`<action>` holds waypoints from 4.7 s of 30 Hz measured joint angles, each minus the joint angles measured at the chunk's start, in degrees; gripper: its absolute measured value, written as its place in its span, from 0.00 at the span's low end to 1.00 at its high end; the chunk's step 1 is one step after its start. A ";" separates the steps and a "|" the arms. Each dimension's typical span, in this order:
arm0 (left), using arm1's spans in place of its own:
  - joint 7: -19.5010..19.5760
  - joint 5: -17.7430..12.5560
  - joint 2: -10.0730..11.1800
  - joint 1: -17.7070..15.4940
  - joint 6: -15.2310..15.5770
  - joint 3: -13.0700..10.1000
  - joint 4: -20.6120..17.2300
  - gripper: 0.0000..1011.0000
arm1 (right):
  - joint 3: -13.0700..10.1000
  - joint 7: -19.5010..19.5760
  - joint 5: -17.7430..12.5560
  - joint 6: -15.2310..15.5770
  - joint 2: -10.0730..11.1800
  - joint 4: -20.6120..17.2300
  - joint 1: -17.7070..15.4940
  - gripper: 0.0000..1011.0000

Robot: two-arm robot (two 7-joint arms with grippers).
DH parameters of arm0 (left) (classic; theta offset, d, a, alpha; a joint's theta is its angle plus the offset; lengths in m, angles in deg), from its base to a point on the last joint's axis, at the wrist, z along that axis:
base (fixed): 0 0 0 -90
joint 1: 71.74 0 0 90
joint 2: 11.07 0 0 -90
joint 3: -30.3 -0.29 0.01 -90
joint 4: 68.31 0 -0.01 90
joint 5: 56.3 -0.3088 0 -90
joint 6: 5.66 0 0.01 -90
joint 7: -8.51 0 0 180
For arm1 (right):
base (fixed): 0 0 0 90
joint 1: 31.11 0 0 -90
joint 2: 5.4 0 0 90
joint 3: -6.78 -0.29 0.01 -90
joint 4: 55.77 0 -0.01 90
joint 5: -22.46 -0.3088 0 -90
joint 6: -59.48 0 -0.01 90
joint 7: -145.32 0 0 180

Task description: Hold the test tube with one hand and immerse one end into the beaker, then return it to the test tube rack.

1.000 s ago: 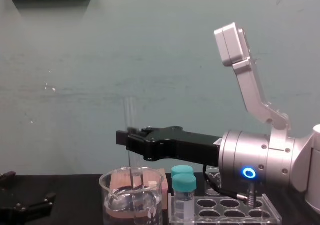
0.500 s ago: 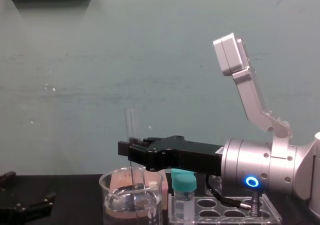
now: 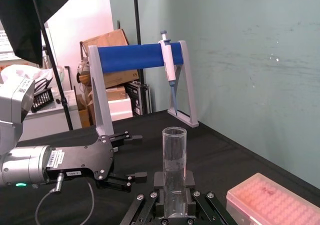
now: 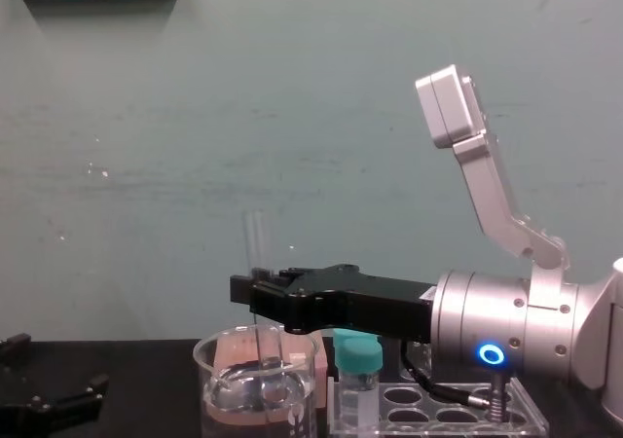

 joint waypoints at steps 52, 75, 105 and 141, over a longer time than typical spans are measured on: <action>0.00 0.00 0.00 0.01 0.00 0.00 0.00 0.99 | -0.13 -0.37 0.16 -0.67 -0.78 1.35 0.98 0.22; 0.00 0.00 0.00 0.00 0.00 0.00 0.00 0.99 | -0.49 -0.43 0.25 -0.99 -0.98 2.22 1.38 0.22; 0.00 0.00 0.00 0.00 0.00 0.00 0.00 0.99 | -0.40 -0.60 0.37 -0.91 -1.20 2.55 1.52 0.22; 0.00 0.00 0.00 0.00 0.00 0.00 0.00 0.99 | -0.47 -0.55 0.49 -0.81 -1.25 2.47 1.49 0.22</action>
